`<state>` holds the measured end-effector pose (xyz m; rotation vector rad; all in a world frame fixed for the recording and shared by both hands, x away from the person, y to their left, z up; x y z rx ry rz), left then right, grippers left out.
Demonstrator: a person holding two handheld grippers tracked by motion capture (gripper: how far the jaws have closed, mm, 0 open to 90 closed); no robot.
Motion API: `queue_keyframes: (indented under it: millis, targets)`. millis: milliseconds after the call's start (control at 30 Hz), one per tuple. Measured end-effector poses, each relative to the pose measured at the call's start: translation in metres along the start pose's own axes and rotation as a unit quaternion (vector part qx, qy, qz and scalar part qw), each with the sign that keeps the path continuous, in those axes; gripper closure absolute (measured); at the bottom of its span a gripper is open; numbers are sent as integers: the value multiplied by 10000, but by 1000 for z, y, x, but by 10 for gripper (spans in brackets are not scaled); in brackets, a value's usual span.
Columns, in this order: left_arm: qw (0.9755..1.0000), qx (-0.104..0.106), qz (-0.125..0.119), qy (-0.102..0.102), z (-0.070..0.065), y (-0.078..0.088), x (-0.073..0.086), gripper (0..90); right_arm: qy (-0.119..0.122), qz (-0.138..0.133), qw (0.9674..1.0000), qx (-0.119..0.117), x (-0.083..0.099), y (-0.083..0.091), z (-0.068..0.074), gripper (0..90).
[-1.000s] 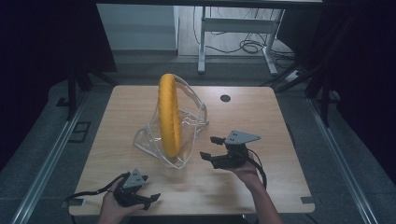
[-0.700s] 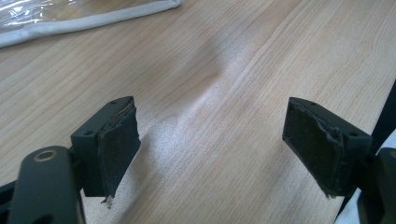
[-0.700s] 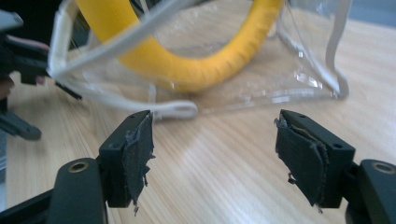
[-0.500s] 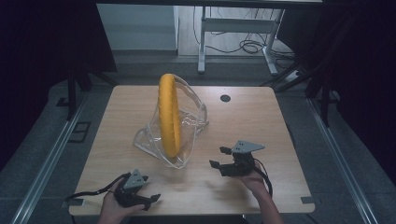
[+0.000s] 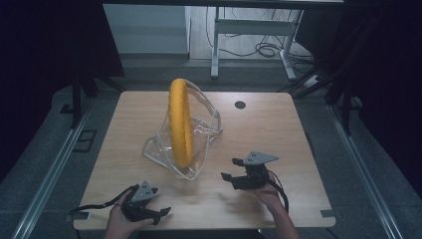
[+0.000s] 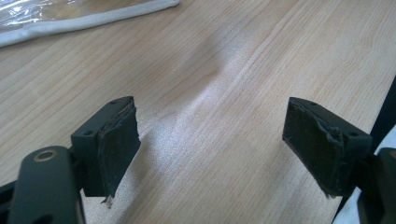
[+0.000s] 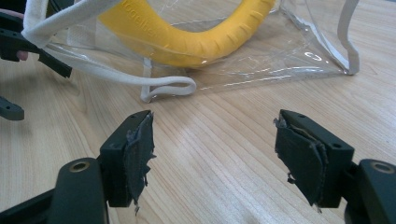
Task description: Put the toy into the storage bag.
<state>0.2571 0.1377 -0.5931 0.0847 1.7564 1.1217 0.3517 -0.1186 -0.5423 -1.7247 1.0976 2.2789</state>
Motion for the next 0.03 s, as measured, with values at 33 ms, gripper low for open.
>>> queue_keyframes:
  millis: [33]
  targets:
    - [10000, 0, -2, 1, 0, 0, 0, 184, 1, 7, 10000, -2, 1, -1, 0, 285]
Point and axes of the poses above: each handheld gripper's, and its own axes: y roughly backward along the jaws, x roughly out of its underside, z roughly to its left, the point moved 9 cm from there along -y, roughly forward along the jaws, and after that the axes turned 1 degree about -z, right-handed, at the moved point
